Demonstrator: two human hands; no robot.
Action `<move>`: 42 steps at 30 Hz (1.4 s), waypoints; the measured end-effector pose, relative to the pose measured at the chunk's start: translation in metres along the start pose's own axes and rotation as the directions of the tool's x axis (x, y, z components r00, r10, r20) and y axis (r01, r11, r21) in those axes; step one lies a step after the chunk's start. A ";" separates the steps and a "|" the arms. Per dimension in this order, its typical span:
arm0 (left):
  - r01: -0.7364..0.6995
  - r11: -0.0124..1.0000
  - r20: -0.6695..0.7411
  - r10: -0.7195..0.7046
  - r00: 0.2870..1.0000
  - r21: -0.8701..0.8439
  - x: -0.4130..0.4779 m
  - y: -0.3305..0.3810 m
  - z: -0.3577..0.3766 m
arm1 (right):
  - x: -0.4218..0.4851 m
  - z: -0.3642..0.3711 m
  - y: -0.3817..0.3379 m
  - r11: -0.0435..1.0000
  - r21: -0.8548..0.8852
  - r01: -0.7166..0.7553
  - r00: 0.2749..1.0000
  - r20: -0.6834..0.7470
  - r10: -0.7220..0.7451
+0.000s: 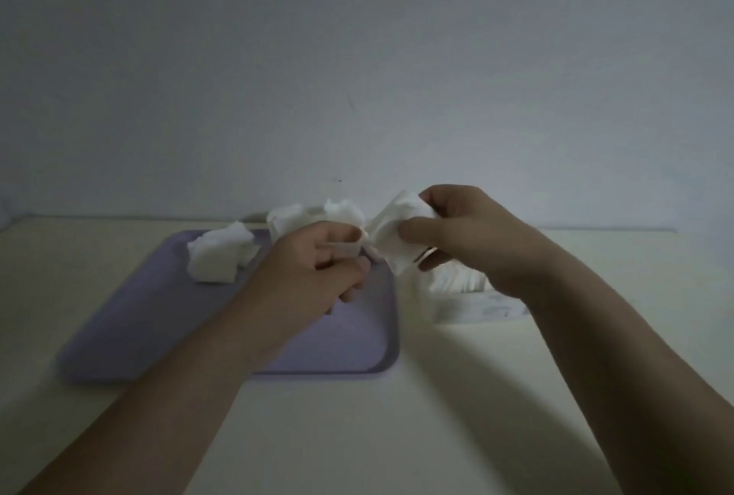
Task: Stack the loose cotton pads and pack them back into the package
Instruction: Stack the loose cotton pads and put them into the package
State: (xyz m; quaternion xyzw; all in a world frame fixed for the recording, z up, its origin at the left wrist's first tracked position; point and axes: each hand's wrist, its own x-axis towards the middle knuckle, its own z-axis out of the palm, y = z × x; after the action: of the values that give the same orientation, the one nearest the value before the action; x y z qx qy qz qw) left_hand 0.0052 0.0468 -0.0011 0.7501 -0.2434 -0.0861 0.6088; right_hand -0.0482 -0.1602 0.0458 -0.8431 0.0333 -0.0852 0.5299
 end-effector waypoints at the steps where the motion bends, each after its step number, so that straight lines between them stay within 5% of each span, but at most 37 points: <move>1: -0.024 1.000 -0.019 0.024 1.000 0.018 0.006 0.006 0.011 | 0.000 -0.015 0.001 0.999 -0.051 -0.019 0.999 -0.030 0.017; 8: -0.331 0.839 0.138 0.301 0.944 0.433 0.047 0.030 0.102 | -0.002 -0.092 0.031 0.962 -0.205 -0.178 0.932 -0.350 0.098; 12: -0.507 0.662 0.419 0.305 0.855 0.552 0.076 0.031 0.146 | -0.005 -0.114 0.049 0.962 -0.136 -0.235 0.893 -0.420 0.159; 16: -0.541 0.595 0.539 0.206 0.817 0.594 0.096 0.026 0.165 | -0.007 -0.120 0.053 0.970 -0.026 -0.243 0.886 -0.414 0.211; 21: -0.576 0.509 0.592 0.152 0.792 0.640 0.109 0.020 0.168 | -0.006 -0.120 0.053 0.970 0.006 -0.244 0.907 -0.353 0.230; 27: -0.592 0.423 0.574 0.186 0.797 0.685 0.112 0.009 0.168 | -0.002 -0.118 0.061 0.902 -0.170 -0.397 0.895 -0.292 0.338; 33: -0.547 0.611 0.484 0.287 0.827 0.572 0.110 -0.002 0.152 | 0.000 -0.114 0.069 0.897 -0.193 -0.397 0.908 -0.226 0.353; 42: -0.644 0.455 0.529 0.368 0.765 0.616 0.101 -0.003 0.141 | 0.013 -0.083 0.063 0.602 -0.644 -0.471 0.876 -0.422 0.234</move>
State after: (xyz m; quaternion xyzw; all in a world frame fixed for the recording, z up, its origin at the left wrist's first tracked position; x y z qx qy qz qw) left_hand 0.0333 -0.1229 -0.0210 0.8000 -0.5656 0.0940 0.1767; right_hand -0.0481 -0.2634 0.0253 -0.9361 0.3107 -0.0815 0.1436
